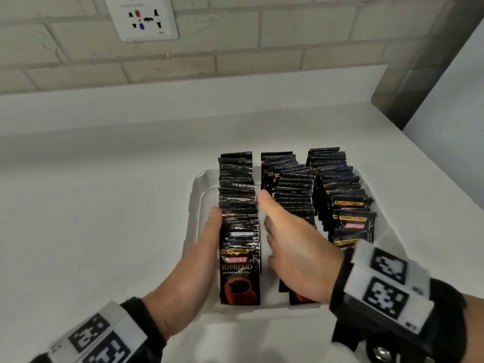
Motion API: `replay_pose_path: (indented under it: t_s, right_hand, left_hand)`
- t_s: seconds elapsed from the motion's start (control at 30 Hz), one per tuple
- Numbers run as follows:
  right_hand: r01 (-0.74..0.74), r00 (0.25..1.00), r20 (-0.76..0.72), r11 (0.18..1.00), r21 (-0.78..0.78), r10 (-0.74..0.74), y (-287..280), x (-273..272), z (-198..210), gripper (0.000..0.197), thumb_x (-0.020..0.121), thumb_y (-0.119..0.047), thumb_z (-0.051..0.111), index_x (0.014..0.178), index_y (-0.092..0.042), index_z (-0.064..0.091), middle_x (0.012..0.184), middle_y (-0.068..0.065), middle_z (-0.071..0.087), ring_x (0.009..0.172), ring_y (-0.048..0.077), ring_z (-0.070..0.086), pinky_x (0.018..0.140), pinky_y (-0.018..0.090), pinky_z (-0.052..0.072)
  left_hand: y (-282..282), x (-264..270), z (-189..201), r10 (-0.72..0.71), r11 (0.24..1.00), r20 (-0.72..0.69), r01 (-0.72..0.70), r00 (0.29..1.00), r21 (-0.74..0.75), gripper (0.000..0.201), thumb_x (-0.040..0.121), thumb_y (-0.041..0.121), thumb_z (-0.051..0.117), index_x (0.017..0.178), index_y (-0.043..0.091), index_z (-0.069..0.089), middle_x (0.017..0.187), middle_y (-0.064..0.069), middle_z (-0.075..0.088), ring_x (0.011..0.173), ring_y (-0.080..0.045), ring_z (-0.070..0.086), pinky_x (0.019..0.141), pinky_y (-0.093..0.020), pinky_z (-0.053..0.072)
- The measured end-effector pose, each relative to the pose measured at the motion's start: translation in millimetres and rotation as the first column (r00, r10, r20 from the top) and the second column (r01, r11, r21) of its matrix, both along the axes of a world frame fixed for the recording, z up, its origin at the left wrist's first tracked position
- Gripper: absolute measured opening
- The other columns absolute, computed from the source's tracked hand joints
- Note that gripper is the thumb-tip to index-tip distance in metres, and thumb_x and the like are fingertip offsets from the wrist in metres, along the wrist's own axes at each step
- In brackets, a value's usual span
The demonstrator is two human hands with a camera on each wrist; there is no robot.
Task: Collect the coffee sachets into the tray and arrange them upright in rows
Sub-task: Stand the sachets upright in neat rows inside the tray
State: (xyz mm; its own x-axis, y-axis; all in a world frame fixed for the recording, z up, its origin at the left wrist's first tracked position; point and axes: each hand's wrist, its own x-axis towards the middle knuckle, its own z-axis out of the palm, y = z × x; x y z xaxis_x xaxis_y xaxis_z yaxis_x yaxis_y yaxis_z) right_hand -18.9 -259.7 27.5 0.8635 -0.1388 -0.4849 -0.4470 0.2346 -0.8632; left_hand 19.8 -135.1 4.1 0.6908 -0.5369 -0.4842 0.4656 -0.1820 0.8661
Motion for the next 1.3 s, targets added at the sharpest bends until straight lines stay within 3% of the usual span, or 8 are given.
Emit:
replay_pose_path:
  t_s: [0.07, 0.17, 0.37, 0.57, 0.7, 0.83, 1.0, 1.3]
  right_hand:
    - [-0.008, 1.000, 0.004, 0.998, 0.055, 0.008, -15.8, -8.7, 4.5, 0.057, 0.097, -0.044, 0.028, 0.147, -0.023, 0.010, 0.145, -0.004, 0.026, 0.136, 0.002, 0.024, 0.111, 0.018, 0.022]
    - [0.008, 0.997, 0.068, 0.982, 0.191, -0.022, -38.6, -18.0, 30.2, 0.074, 0.082, -0.047, 0.041, 0.147, -0.023, 0.013, 0.151, 0.002, 0.021, 0.140, 0.012, 0.020, 0.113, 0.032, 0.018]
    - [0.191, 0.980, 0.028, 0.976, 0.108, -0.195, -83.8, -21.4, 34.1, 0.082, 0.075, -0.046, 0.049, 0.144, -0.009, 0.024, 0.150, 0.012, 0.028, 0.139, 0.022, 0.026, 0.112, 0.036, 0.022]
    - [0.225, 0.970, -0.107, 0.973, 0.045, -0.219, -86.9, -13.2, 7.7, 0.066, 0.093, -0.043, 0.042, 0.144, -0.005, 0.023, 0.148, 0.014, 0.028, 0.137, 0.017, 0.028, 0.111, 0.031, 0.023]
    - [0.223, 0.962, -0.170, 0.974, 0.034, -0.215, -77.5, -1.1, 3.7, 0.024, 0.096, -0.038, 0.039, 0.089, -0.020, 0.054, 0.080, -0.008, 0.055, 0.072, 0.004, 0.054, 0.063, 0.019, 0.047]
    - [0.218, 0.966, -0.154, 0.974, 0.057, -0.207, -77.6, 6.7, -5.1, 0.036, 0.097, -0.040, 0.038, 0.073, -0.020, 0.055, 0.060, -0.005, 0.065, 0.054, 0.004, 0.062, 0.051, 0.021, 0.050]
    - [0.235, 0.963, -0.150, 0.969, 0.073, -0.222, -78.0, 15.8, -16.2, 0.032, 0.097, -0.043, 0.037, 0.108, -0.021, 0.058, 0.102, 0.002, 0.066, 0.096, 0.016, 0.063, 0.085, 0.033, 0.051]
    - [0.199, 0.971, -0.133, 0.980, -0.025, -0.200, -74.4, 25.6, -23.0, 0.085, 0.071, -0.073, 0.044, 0.141, -0.027, 0.034, 0.145, 0.001, 0.040, 0.131, 0.022, 0.040, 0.109, 0.047, 0.031]
  left_hand:
    - [5.3, 3.3, 11.1, 0.056, 0.998, 0.069, -0.058, 0.996, 0.015, 0.043, 0.064, 0.078, 0.032, 0.071, 0.055, 0.068, 0.084, 0.036, 0.064, 0.071, 0.029, 0.052, 0.088, -0.011, 0.034]
    - [11.7, 9.1, 30.8, 0.216, 0.976, 0.198, -0.219, 0.956, -0.008, 0.051, 0.051, 0.090, 0.042, 0.082, 0.058, 0.067, 0.087, 0.041, 0.059, 0.085, 0.027, 0.050, 0.105, -0.025, 0.024]
    - [-33.5, 20.5, 51.6, 0.149, 0.987, 0.153, -0.139, 0.977, -0.080, 0.050, 0.098, 0.048, 0.027, 0.137, 0.021, 0.042, 0.148, 0.004, 0.039, 0.134, -0.006, 0.036, 0.111, -0.022, 0.026]
    - [-86.5, 15.6, 24.6, 0.056, 0.998, 0.069, -0.053, 0.996, -0.043, 0.035, 0.101, 0.044, 0.025, 0.102, 0.029, 0.057, 0.073, 0.019, 0.070, 0.064, 0.012, 0.063, 0.064, -0.012, 0.048]
    - [-104.0, 19.3, 16.4, 0.093, 0.995, 0.037, -0.094, 0.995, 0.023, 0.071, 0.087, 0.064, 0.033, 0.133, 0.014, 0.050, 0.129, -0.007, 0.059, 0.114, -0.021, 0.058, 0.103, -0.040, 0.042]
    - [-117.8, 33.9, -8.1, 0.139, 0.989, 0.034, -0.141, 0.990, 0.048, 0.114, 0.045, 0.078, 0.036, 0.141, 0.017, 0.040, 0.140, -0.006, 0.049, 0.126, -0.025, 0.049, 0.108, -0.046, 0.034]
    - [-122.9, 35.5, 7.8, 0.126, 0.989, 0.043, -0.129, 0.991, 0.074, 0.067, 0.095, 0.056, 0.027, 0.146, 0.012, 0.026, 0.135, -0.002, 0.047, 0.107, -0.011, 0.054, 0.092, -0.026, 0.042]
    - [-127.9, 44.6, -10.8, 0.233, 0.970, 0.056, -0.236, 0.971, 0.061, 0.072, 0.086, 0.063, 0.028, 0.147, 0.025, 0.026, 0.138, -0.006, 0.048, 0.121, -0.023, 0.050, 0.106, -0.046, 0.036]
